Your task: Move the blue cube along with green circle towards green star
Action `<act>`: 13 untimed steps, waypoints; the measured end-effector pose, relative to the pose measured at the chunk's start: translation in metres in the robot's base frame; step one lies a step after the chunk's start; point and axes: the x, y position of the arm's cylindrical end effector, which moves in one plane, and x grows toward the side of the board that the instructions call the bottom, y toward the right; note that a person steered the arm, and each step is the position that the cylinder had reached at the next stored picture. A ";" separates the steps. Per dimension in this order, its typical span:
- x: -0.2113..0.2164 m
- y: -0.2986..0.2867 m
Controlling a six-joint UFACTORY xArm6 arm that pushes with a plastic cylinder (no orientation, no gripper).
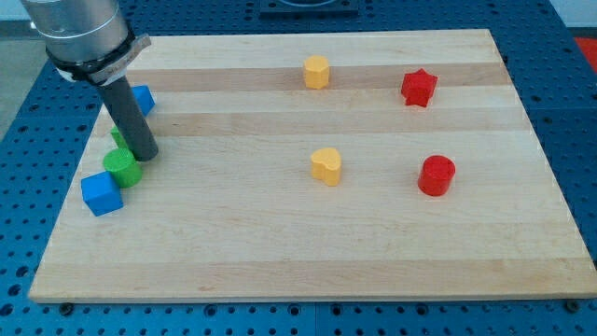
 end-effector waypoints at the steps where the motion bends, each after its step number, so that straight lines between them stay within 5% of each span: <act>1: -0.002 -0.014; 4: -0.019 0.002; 6: 0.048 0.077; 8: 0.132 0.028; 11: 0.094 -0.060; 13: 0.094 -0.057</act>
